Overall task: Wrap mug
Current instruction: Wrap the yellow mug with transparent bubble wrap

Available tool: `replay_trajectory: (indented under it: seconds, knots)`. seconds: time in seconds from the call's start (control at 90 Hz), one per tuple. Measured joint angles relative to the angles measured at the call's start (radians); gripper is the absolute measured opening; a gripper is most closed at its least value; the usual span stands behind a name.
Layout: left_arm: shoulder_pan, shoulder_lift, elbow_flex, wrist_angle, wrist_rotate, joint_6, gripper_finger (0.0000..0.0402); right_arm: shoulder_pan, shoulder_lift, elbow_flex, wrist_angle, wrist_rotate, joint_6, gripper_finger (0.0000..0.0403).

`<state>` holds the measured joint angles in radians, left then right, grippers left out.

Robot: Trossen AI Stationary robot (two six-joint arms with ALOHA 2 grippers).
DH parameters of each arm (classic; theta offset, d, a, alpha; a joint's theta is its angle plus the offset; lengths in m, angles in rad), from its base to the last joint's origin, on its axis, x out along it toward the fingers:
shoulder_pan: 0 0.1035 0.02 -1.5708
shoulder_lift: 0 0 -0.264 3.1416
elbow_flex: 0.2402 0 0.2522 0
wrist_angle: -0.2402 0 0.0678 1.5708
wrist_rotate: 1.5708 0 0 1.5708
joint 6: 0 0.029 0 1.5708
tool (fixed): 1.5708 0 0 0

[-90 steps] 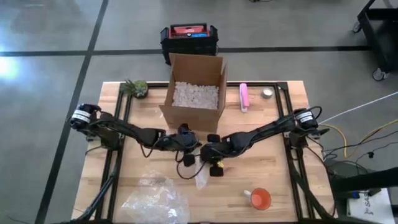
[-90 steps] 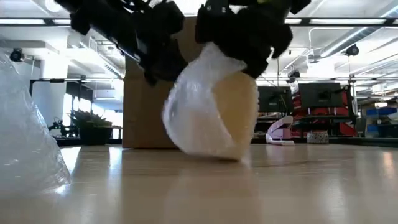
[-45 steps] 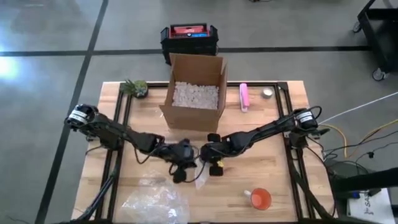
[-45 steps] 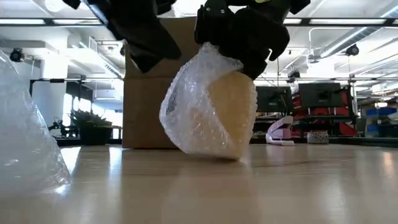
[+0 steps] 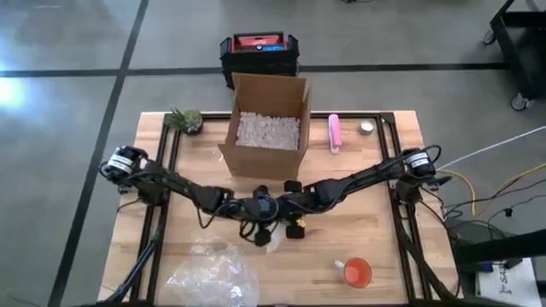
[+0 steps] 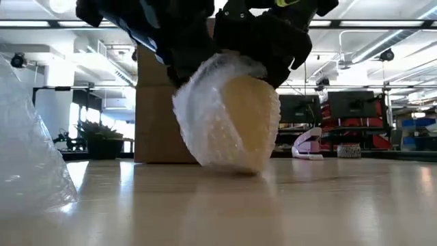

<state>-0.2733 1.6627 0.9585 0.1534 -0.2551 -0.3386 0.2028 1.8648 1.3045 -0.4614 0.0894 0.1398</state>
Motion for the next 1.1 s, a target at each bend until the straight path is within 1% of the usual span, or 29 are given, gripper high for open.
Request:
replay_trajectory:
  seconds: [0.178,0.244,0.367,0.478,0.633,0.733,0.833,0.889,1.022,1.1]
  knots:
    - [0.008,0.04,-0.003,0.012,-0.012,-0.036,0.0,0.001,-0.002,0.003,-0.007,-0.007,-0.002,0.0002]
    - [0.008,0.073,-0.003,0.019,0.001,-0.038,0.0,0.002,-0.005,0.021,-0.042,-0.009,-0.013,0.0002]
    - [0.008,0.103,-0.003,0.019,-0.01,-0.06,0.0,0.002,-0.014,0.066,-0.144,-0.018,-0.031,0.0002]
    - [0.009,0.103,-0.002,0.02,-0.007,-0.061,0.0,0.002,-0.031,0.104,-0.239,-0.018,-0.051,0.0002]
    - [0.01,0.093,-0.005,0.026,-0.003,-0.063,0.0,0.019,-0.064,0.163,-0.269,-0.011,-0.075,0.0002]
    - [0.01,0.088,-0.006,0.028,0.001,-0.061,0.0,0.028,-0.06,0.179,-0.266,-0.015,-0.098,0.0002]
    - [0.01,0.084,-0.006,0.031,0.002,-0.056,0.0,0.027,-0.071,0.181,-0.232,-0.06,-0.098,0.0002]
    - [0.01,0.084,-0.006,0.033,0.002,-0.056,0.0,0.026,-0.064,0.166,-0.233,-0.086,-0.091,0.0002]
    - [0.009,0.084,-0.011,0.02,-0.004,-0.063,0.0,0.029,-0.019,0.119,-0.196,-0.094,-0.091,0.0002]
    - [0.01,0.081,-0.007,0.046,0.003,-0.074,0.0,0.024,0.011,0.091,-0.184,-0.093,-0.099,0.0002]
